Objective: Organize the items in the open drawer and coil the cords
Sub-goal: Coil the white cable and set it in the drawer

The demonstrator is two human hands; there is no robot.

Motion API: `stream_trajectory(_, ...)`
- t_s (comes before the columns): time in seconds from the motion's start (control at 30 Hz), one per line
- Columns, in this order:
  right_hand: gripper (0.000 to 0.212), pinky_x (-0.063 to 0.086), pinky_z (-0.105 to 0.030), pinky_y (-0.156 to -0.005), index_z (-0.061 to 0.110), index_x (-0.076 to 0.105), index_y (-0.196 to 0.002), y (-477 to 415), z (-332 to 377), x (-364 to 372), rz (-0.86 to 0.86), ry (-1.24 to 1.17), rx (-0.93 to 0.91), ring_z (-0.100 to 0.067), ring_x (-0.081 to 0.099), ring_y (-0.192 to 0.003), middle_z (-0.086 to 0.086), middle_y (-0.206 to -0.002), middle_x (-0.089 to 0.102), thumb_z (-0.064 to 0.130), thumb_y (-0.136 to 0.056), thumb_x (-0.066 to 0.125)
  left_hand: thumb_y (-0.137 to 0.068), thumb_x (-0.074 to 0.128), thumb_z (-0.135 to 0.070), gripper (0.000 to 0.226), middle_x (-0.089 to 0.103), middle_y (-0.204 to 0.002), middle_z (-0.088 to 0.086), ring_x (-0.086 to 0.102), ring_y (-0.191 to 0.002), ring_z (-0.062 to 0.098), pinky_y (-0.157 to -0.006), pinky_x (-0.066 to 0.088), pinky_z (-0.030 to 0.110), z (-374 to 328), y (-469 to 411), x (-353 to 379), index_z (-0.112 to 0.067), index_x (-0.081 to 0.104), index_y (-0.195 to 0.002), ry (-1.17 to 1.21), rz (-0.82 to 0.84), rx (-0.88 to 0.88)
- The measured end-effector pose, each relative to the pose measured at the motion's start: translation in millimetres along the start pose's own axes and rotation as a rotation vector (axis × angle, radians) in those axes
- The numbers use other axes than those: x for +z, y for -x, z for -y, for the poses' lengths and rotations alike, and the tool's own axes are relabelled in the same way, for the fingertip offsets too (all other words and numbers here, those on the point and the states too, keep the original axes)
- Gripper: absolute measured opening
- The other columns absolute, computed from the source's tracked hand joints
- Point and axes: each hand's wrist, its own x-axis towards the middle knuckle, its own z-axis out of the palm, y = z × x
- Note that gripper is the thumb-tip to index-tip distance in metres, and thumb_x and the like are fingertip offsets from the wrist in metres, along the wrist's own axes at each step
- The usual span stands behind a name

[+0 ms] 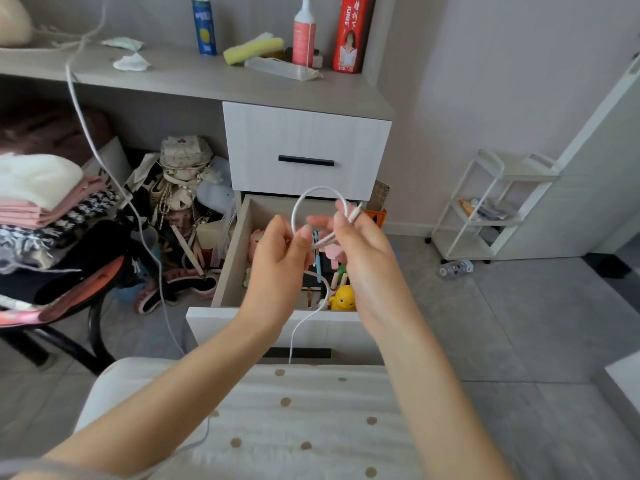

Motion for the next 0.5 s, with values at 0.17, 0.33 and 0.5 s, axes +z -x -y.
stream_trajectory(0.17, 0.034, 0.046, -0.009, -0.053, 0.016, 0.056, -0.127, -6, -3, -4, 0.037, -0.086, 0.048, -0.002, 0.064, -0.077, 0.003, -0.088, 0.066, 0.022, -0.104, 0.031, -0.095, 0.051, -0.022, 0.028, 0.057, -0.072, 0.012, 0.064, -0.078, 0.03, -0.076, 0.051, 0.046, 4, 1, -1, -0.002, 0.046, -0.077, 0.062, 0.062, 0.009)
stream_trajectory(0.33, 0.036, 0.042, -0.02, -0.059, 0.015, 0.056, -0.123, -10, -2, -13, 0.191, -0.507, 0.192, -0.011, 0.051, -0.072, 0.006, -0.061, 0.046, 0.027, -0.101, 0.03, -0.094, 0.048, -0.008, 0.015, 0.063, -0.066, -0.01, 0.059, -0.062, 0.004, -0.063, 0.049, 0.016, 3, 4, 5, -0.003, 0.045, -0.08, 0.19, 0.172, 0.026)
stream_trajectory(0.5, 0.037, 0.033, -0.022, -0.05, 0.006, 0.058, -0.119, -14, -2, -17, 0.194, -0.476, 0.218, -0.016, 0.042, -0.067, 0.001, -0.06, 0.031, 0.025, -0.099, 0.033, -0.094, 0.045, -0.004, 0.015, 0.07, -0.085, 0.002, 0.065, -0.067, 0.015, -0.066, 0.052, 0.022, 8, 4, 3, 0.01, 0.048, -0.091, 0.248, 0.28, 0.034)
